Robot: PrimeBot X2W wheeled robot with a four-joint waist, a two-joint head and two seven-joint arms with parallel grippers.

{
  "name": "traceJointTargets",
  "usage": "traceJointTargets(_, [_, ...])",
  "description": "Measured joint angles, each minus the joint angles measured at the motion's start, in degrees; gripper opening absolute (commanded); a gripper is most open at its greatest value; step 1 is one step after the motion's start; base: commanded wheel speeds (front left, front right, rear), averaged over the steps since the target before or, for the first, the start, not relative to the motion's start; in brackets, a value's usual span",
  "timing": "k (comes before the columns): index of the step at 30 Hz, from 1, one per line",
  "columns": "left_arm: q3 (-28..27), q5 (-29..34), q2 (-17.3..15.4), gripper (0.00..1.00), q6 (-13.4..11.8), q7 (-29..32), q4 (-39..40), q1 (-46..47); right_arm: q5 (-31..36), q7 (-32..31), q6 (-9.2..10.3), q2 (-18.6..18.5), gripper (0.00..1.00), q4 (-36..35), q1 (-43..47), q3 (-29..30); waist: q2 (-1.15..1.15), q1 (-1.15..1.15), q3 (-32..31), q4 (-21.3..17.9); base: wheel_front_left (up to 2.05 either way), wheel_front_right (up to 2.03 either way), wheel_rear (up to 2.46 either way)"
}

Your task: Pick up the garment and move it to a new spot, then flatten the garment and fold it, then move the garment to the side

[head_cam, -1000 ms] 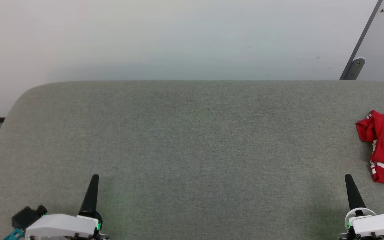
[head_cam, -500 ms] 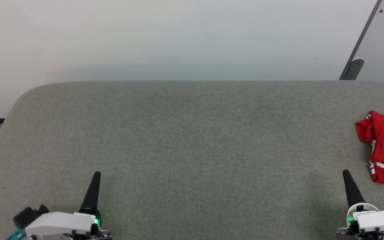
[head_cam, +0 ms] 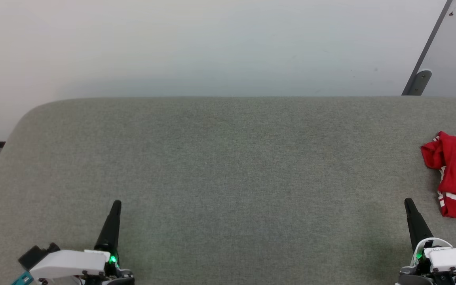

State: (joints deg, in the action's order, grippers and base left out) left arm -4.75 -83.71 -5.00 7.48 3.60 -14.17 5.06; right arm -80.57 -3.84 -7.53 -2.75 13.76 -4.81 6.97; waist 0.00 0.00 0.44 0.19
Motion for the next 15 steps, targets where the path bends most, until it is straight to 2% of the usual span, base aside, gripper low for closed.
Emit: traceJointTargets(15, [-1.01, -5.13, 1.22, 0.0, 0.0, 1.76, 0.07, 0.53, -6.68, -1.58, 0.0, -0.02, 0.0, 0.19, -0.57, -0.2, 0.0, 0.0, -0.15, -0.11, 0.0, 0.0, 0.0])
